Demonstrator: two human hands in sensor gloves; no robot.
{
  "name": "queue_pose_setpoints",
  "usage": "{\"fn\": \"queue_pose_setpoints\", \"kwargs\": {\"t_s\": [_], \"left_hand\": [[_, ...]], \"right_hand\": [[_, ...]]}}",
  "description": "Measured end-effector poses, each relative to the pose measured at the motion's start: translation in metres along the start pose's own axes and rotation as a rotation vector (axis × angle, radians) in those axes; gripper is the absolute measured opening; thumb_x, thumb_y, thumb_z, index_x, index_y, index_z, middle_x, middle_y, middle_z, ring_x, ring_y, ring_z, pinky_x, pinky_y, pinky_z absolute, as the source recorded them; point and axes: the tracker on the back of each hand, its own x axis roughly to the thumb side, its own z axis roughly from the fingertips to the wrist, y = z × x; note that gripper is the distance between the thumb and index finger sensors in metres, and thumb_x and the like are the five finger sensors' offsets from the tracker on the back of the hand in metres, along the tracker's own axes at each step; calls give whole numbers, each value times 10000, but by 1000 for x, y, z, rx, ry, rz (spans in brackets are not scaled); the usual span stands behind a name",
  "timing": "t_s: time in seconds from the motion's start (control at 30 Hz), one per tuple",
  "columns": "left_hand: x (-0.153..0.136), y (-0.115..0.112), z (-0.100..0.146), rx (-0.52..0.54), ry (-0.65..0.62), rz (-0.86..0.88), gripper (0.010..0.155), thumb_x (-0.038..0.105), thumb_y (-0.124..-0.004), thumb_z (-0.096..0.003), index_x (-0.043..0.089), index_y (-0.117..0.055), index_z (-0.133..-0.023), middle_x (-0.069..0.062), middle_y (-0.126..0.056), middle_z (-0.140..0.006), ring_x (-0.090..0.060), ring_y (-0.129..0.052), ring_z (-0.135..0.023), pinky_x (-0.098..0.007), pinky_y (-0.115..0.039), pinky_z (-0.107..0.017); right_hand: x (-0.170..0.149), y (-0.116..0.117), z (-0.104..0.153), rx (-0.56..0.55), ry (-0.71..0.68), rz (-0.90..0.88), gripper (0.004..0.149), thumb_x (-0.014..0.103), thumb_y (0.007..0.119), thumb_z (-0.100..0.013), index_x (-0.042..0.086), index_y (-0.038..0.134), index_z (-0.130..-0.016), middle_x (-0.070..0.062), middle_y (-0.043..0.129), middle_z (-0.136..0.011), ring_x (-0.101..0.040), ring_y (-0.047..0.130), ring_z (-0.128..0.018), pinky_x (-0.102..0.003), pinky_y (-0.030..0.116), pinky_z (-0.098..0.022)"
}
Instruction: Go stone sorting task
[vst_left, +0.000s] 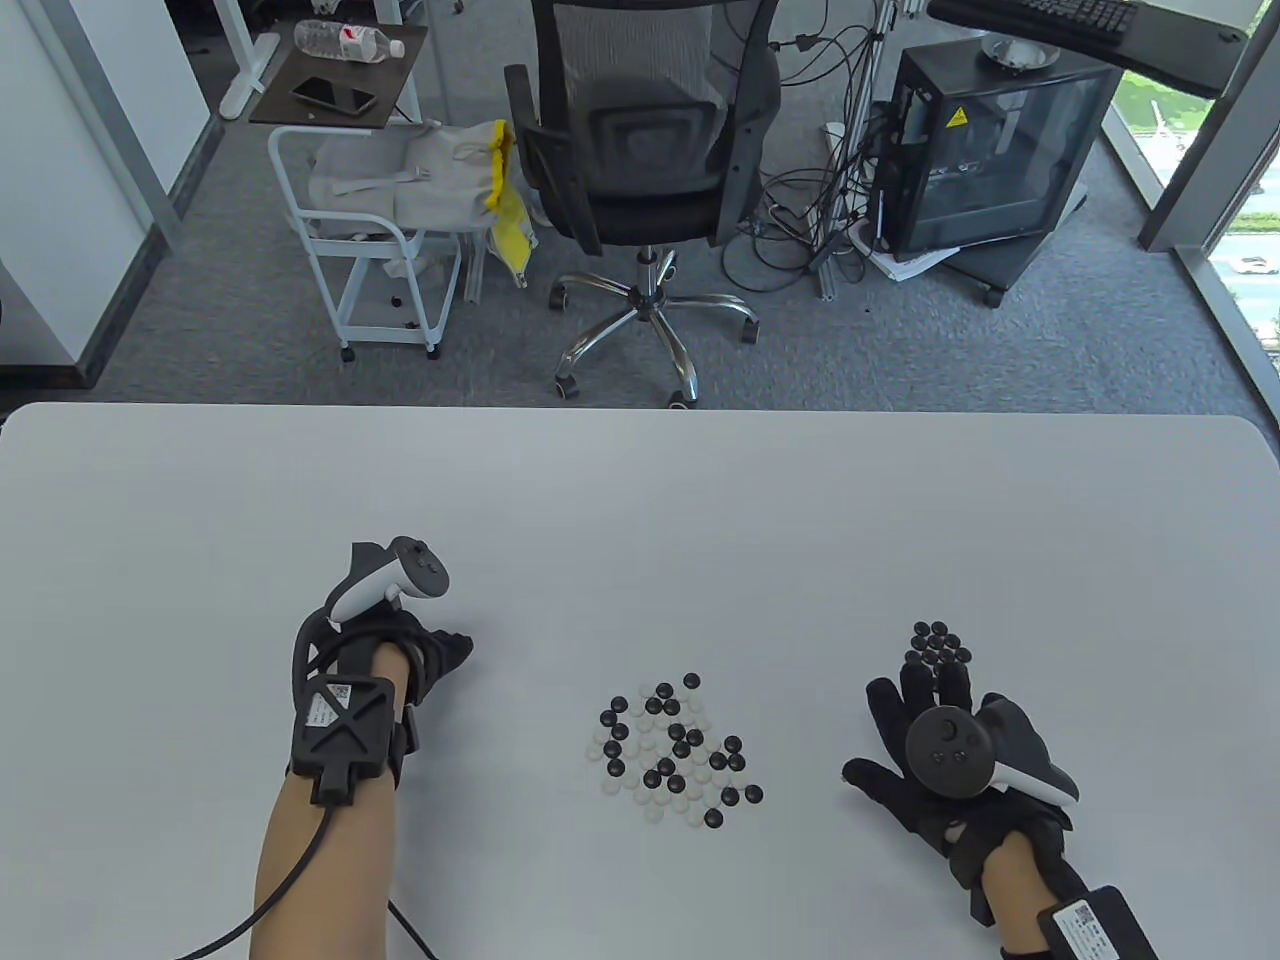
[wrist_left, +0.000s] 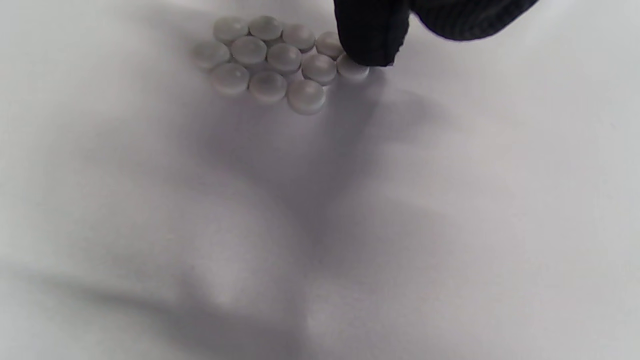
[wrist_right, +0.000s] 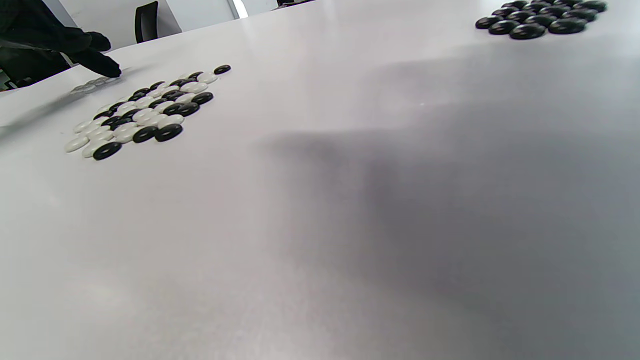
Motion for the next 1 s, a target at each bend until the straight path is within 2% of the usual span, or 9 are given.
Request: {"fn": "queue_pose_setpoints", "kwargs": {"t_s": [0.13, 0.3, 0.63, 0.83, 1.0], "left_hand": [[11, 4, 8, 24, -70, -15, 678, 549, -512, -510, 322, -540, -1148, -191, 145, -1121, -520, 210, -921, -812, 4, -559], [47, 0, 23, 22, -199, -108, 672, 547, -519, -515, 311, -575, -1142, -210, 102, -1140, -529, 178, -936, -815, -16, -564], [137, -32, 45, -4, -411, -351, 656, 542, -537, -524, 310, -588, -1136, -214, 87, -1138, -534, 157, -938, -818, -43, -569], [164, -51, 34, -54, -452, -371, 659, 540, -530, -523, 317, -556, -1142, -217, 95, -1135, -536, 162, -934, -819, -38, -564], [175, -63, 23, -74, -460, -385, 670, 540, -523, -522, 339, -454, -1157, -226, 130, -1115, -536, 180, -921, -820, -29, -560]], "right_hand": [[0, 0, 0, -5, -2, 0, 855, 490, 546, -658, -90, 162, -1154, -493, 8, -1077, -691, -96, -861, -874, 26, -477], [0, 1, -1, 3, 1, -1, 850, 488, 544, -660, -90, 163, -1154, -493, 9, -1077, -691, -95, -861, -873, 27, -478], [1, 1, -1, 0, -5, -1, 851, 488, 545, -660, -90, 164, -1155, -494, 10, -1077, -693, -80, -861, -874, 28, -478], [0, 0, 0, -5, -1, -5, 852, 488, 546, -659, -90, 165, -1155, -492, 10, -1078, -693, -80, -863, -875, 29, -479], [-1, 0, 0, -7, -1, -6, 850, 488, 546, -660, -90, 167, -1155, -494, 11, -1077, -693, -81, -863, -875, 30, -480]]}}
